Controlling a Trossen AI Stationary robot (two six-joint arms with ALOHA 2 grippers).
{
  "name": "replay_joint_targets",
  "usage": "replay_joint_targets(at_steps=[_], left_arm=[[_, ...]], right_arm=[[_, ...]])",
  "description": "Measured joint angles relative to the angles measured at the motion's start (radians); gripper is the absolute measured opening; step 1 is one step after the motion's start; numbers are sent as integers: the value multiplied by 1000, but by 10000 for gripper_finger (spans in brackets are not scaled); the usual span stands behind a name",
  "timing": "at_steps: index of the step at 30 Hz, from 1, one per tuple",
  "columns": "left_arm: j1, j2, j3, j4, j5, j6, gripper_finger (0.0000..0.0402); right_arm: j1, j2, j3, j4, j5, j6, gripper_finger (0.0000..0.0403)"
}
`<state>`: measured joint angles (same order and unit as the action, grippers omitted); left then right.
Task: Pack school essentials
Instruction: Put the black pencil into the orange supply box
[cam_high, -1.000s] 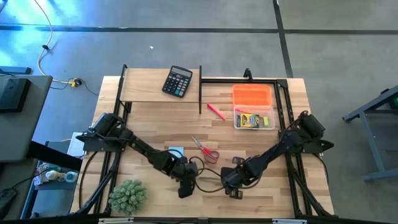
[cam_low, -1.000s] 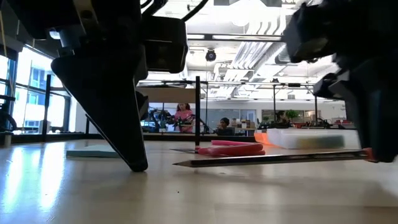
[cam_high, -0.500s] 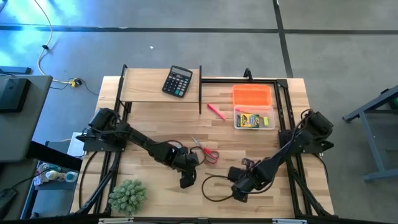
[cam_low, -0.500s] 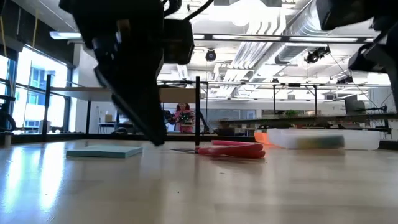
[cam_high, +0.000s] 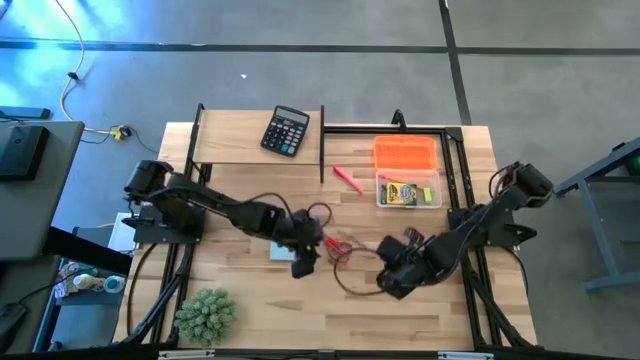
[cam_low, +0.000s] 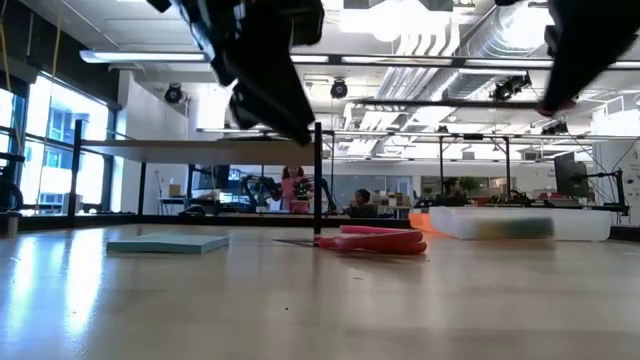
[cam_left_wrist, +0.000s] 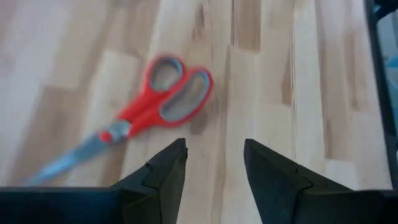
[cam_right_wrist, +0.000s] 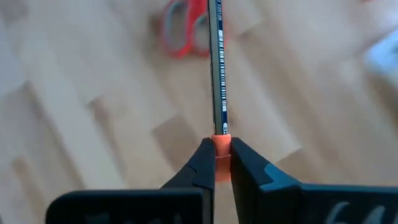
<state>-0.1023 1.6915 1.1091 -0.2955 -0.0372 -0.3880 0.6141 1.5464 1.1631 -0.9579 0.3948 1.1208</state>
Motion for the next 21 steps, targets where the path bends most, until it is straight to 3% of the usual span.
replay_joint_targets(at_steps=[9,21], left_arm=[[102,-164,1,-36,0,127,154],[219,-253,2,-113,0,235,154]], right_arm=[[-151,-175,1,-207,130,0,12],[-419,-335,1,-361,125,-225,12]])
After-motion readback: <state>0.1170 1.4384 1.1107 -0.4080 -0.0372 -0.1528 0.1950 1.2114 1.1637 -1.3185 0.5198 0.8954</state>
